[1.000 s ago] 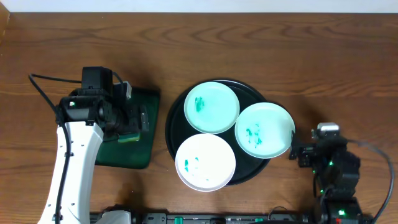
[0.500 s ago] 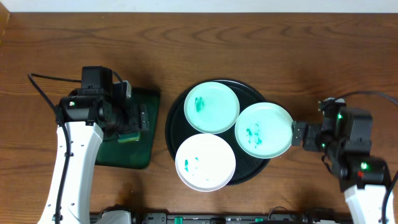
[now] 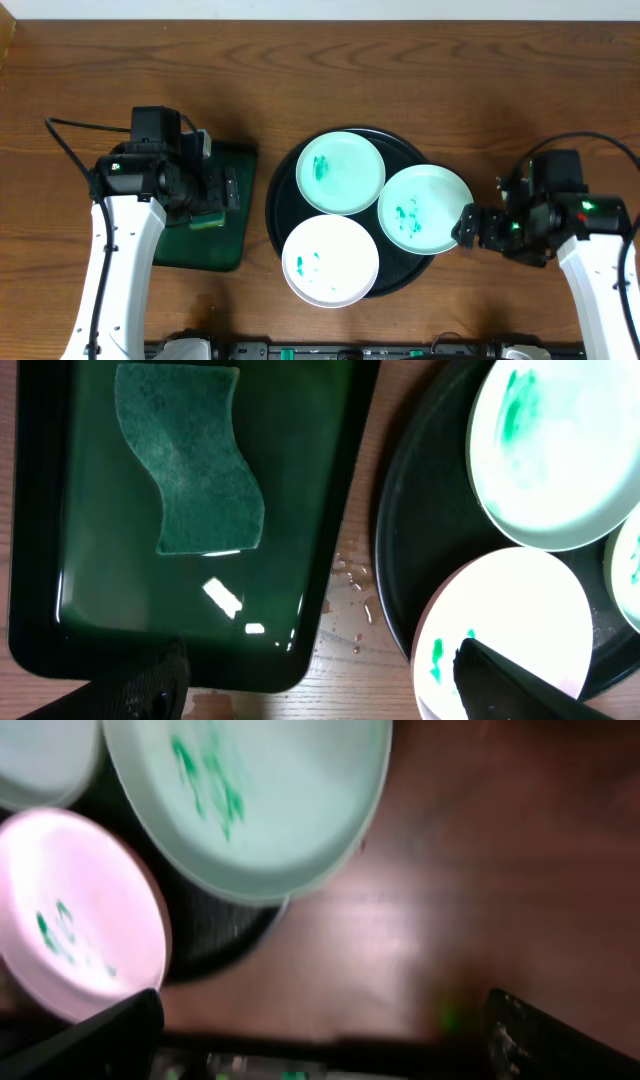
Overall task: Clean dirty plates on tray and stack at the side
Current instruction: 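Move the right gripper to the rim of the right plate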
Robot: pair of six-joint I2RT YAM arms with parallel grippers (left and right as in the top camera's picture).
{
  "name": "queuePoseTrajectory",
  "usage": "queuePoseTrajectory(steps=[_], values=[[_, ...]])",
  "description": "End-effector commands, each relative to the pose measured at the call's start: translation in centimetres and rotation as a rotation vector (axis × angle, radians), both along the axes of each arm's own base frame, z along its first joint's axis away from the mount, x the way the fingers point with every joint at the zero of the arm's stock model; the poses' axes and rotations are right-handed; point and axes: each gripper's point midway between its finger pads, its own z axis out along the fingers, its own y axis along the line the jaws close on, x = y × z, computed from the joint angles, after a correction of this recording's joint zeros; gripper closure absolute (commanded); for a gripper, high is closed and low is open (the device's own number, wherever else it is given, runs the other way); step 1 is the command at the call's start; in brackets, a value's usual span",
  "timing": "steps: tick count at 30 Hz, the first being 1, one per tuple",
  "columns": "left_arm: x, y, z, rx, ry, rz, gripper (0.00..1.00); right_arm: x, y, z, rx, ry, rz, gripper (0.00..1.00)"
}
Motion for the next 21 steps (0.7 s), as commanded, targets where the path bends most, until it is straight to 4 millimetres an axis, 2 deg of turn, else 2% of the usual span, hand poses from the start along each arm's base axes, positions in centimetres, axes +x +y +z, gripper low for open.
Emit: queuePoseTrajectory(steps=[1,5,12,17,21], values=[[0.5,0.0,0.9,-0.008,-0.03,-0.006,0.15,-0.8,1.2,0.6,0.081,0.064,-0.032,0.01],[0.5,0.0,0.9,-0.008,-0.03,-0.006,0.15,-1.8,1.4,0.6,0.076,0.09,0.031,0.01],[0.5,0.0,0.9,-0.008,-0.03,-0.006,0.15,-0.7,2.6,0.6,0.057,0.006,0.159,0.01],[0.6,0.0,0.9,-0.008,-0.034,-0.006,0.15,1.0,3.2,0.8,0.057,-0.062,0.142,0.01],[0.6,0.0,0.9,-0.007,-0.034,-0.007,0.15,1.0,3.2,0.8,0.057,-0.062,0.142,0.01]])
